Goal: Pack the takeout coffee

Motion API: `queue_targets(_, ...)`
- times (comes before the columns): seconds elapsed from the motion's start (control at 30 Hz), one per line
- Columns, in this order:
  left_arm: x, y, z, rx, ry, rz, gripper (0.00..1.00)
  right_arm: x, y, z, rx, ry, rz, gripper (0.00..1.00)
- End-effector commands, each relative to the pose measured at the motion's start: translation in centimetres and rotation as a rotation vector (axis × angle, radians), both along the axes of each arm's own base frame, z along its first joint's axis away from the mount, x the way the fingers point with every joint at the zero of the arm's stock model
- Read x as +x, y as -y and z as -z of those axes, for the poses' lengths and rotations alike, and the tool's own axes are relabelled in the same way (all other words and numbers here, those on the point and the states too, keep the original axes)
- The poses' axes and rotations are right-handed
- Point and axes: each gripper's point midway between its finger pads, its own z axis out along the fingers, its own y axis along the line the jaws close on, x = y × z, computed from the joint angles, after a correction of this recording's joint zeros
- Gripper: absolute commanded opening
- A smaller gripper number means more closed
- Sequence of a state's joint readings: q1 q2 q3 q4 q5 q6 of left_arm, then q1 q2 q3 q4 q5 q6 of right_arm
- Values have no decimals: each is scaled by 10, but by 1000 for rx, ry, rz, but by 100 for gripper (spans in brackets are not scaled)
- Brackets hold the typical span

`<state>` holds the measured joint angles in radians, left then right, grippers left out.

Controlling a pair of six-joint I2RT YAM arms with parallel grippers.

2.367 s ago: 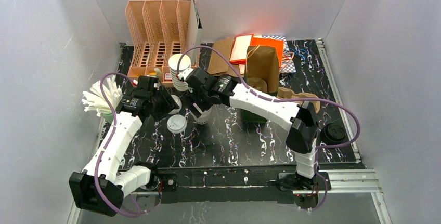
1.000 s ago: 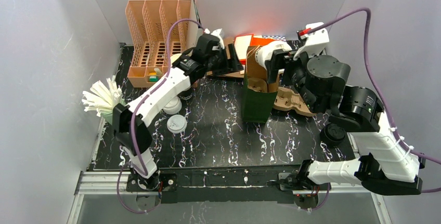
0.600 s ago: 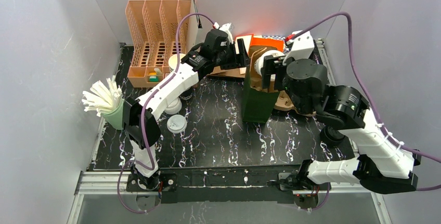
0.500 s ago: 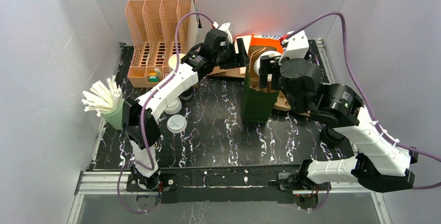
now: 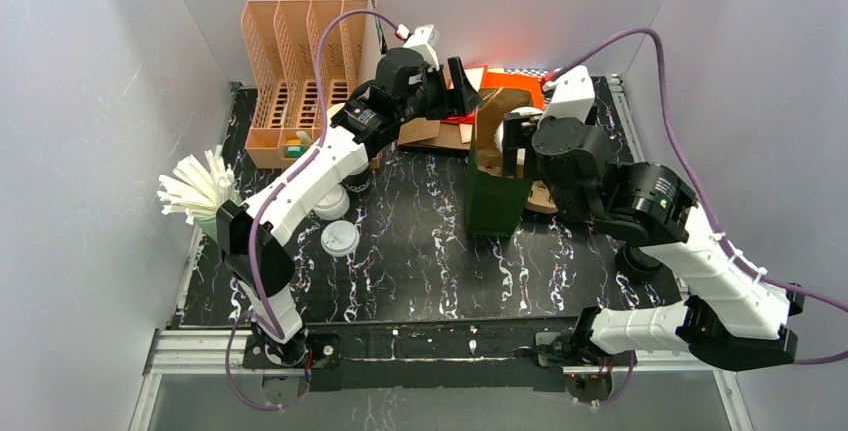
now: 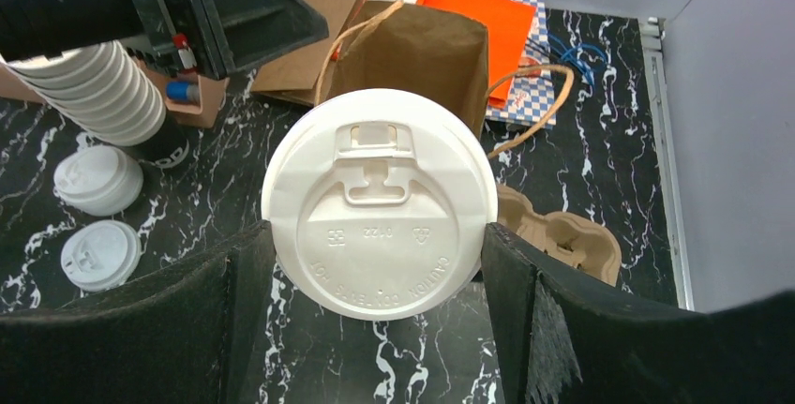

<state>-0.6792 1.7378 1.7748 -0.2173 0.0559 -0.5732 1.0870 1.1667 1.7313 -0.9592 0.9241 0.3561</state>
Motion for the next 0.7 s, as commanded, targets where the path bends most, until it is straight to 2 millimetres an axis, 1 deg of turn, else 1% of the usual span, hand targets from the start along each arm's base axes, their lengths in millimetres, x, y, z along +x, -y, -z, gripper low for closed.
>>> queue_targets(0.0,-2,6,-19,-17,50,40,71,0,-4,14,-1,-45,20,58)
queue_targets(0.13,4,12,-5,29,25,58,73,2,-8,23,1,-62,19,58)
queue_targets(0.17,6,15,3,41,10,66,73,3,-8,25,-3,-69,22,57)
queue_targets(0.23,9,18,11,57,-5,73,73,7,-9,29,-4,-88,28,57)
queue_targets(0.33,12,19,23,87,-27,72,73,17,-8,36,7,-131,47,55)
queue_targets(0.43,13,18,31,107,-40,68,70,34,-3,47,39,-193,64,53)
queue_targets(0.5,14,17,34,119,-46,67,66,45,-1,53,63,-231,66,53)
queue_targets(0.67,11,12,38,144,-70,54,43,64,-6,62,86,-300,51,53)
